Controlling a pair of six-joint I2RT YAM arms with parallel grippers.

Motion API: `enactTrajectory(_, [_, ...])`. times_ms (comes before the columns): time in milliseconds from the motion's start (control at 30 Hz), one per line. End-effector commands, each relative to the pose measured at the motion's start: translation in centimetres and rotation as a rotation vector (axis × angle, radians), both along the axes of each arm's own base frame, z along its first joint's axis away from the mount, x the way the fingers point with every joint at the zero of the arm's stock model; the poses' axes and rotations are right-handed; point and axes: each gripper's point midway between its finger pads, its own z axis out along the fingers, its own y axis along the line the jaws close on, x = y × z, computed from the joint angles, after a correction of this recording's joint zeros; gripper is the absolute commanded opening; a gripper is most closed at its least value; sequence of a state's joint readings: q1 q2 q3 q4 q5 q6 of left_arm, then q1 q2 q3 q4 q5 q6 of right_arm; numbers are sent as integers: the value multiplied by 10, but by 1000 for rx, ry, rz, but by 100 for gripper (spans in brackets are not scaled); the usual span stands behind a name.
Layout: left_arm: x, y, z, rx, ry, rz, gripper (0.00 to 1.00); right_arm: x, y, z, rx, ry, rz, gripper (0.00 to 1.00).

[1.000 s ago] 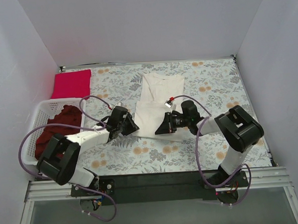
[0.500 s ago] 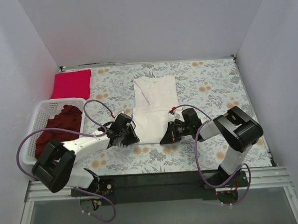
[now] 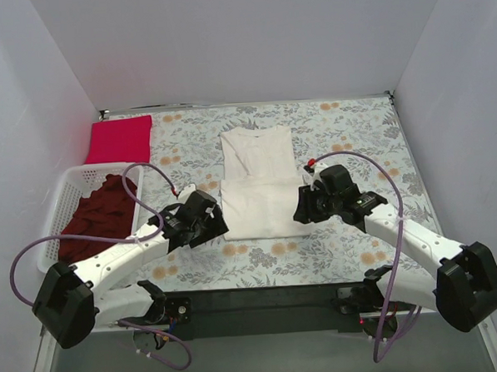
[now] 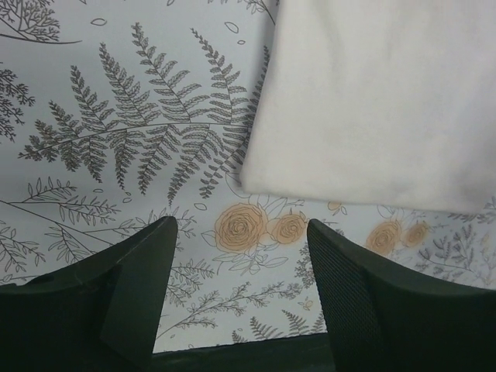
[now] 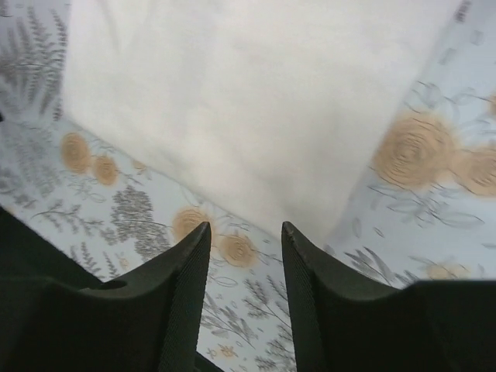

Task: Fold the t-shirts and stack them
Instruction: Fold the tshirt

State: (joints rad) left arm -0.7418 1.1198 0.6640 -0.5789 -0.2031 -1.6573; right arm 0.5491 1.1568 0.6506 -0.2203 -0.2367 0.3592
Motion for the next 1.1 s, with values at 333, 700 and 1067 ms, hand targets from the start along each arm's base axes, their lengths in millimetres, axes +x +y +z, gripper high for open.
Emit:
enactTrajectory(333, [15, 1, -6, 139, 14, -25, 63, -8, -52, -28, -304, 134, -155, 51])
enactTrajectory(700, [13, 0, -15, 152, 25, -50, 62, 0, -33, -42, -299, 180, -109, 47])
enactTrajectory(1067, [11, -4, -20, 155, 48, -70, 62, -21, -54, -83, -456, 249, -114, 43])
